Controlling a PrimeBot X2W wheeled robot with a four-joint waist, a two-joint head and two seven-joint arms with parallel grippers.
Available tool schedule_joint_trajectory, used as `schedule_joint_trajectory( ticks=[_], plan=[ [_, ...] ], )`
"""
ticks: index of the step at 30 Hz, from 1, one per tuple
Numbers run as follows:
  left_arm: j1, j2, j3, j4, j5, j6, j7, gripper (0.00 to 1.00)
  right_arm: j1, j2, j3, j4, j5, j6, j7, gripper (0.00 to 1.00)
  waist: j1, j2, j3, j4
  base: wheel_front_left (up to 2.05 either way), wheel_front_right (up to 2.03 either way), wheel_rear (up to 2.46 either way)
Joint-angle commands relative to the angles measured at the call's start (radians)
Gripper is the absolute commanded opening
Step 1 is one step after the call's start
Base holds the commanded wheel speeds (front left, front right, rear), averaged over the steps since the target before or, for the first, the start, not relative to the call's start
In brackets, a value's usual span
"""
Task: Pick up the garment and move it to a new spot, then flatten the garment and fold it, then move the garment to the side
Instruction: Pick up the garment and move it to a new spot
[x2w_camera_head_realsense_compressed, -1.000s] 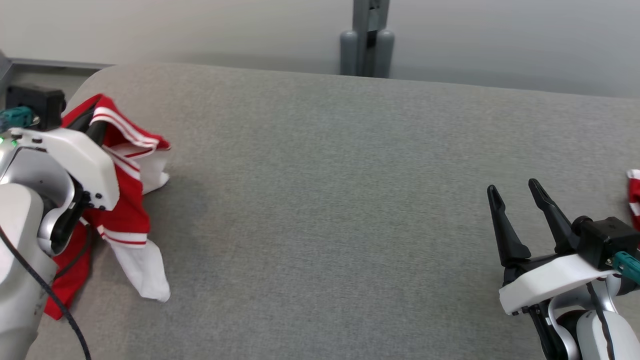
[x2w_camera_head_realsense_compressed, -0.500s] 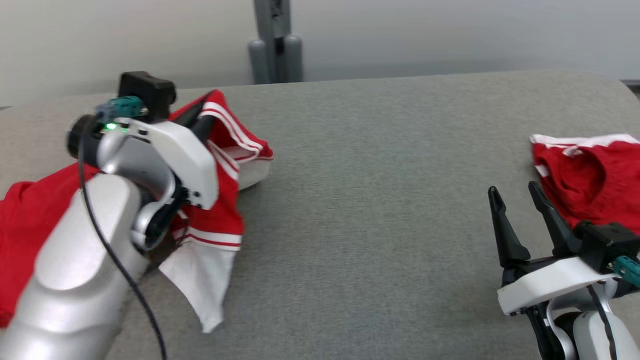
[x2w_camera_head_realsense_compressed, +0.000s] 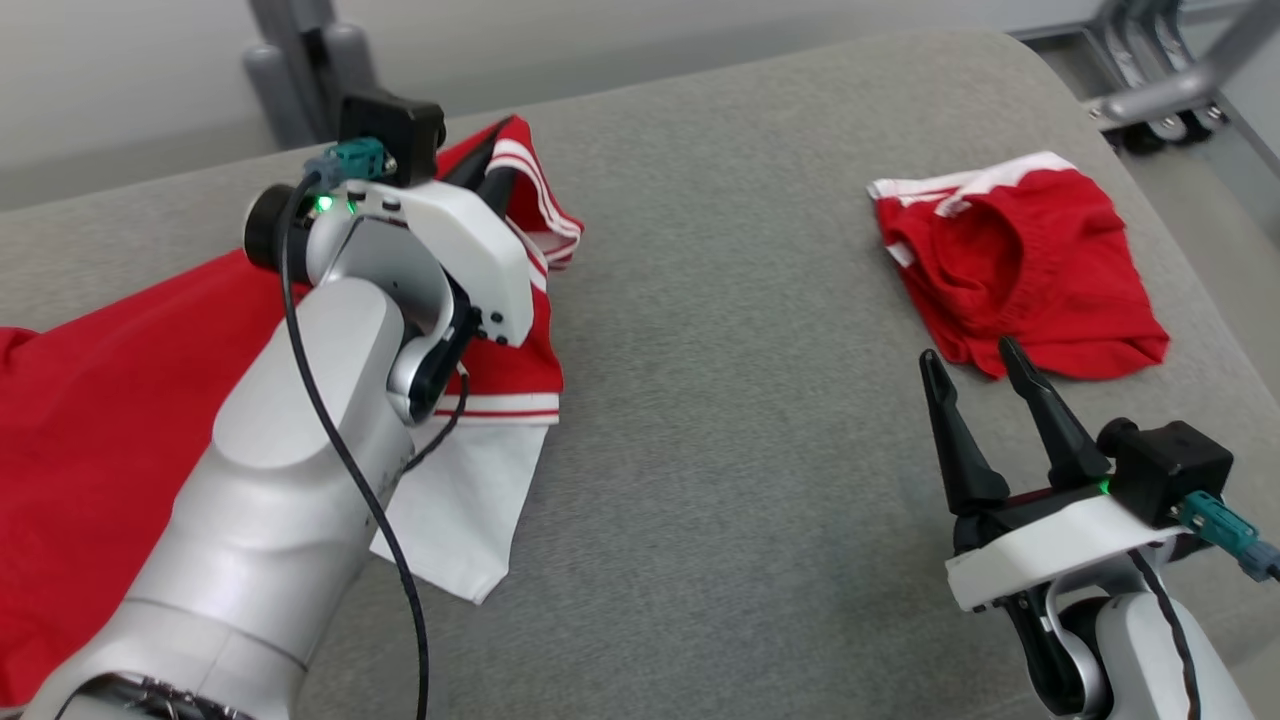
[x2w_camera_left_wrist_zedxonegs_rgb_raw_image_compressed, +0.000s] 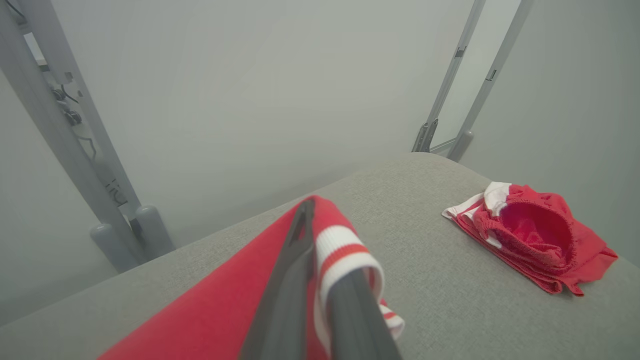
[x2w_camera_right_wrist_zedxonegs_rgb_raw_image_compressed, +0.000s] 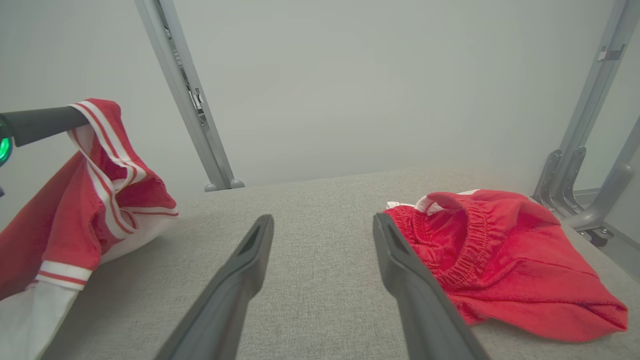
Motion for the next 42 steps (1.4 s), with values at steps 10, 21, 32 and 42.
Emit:
schedule_joint_trajectory(
  ticks=[10,21,32,42],
  plan=[
    [-0.176,-0.052,-0.037,0.215,-0.004,-0.016,-0.119,0.0,-0.058,-0.005,0.066,0.049,0.048,0.0,-0.06,1.0,0.0,0.0,0.094,-0.157,0.0,0.0,0.0],
    [-0.137,-0.058,-0.164,0.292,-0.137,-0.005,-0.114,1.0,-0.072,-0.005,0.074,0.11,0.05,0.0,-0.084,1.0,0.0,0.0,0.085,-0.119,0.0,0.0,0.0],
    [-0.069,-0.058,-0.305,0.244,-0.222,0.005,-0.159,1.0,-0.052,-0.006,0.031,0.107,0.014,0.0,-0.066,1.0,0.0,0.0,0.023,0.015,0.0,0.0,0.0],
    [0.1,-0.023,-0.264,0.197,-0.236,0.037,-0.313,1.0,0.022,-0.006,-0.048,0.077,-0.019,0.0,-0.029,1.0,0.0,0.0,-0.079,0.156,0.0,0.0,0.0]
  ],
)
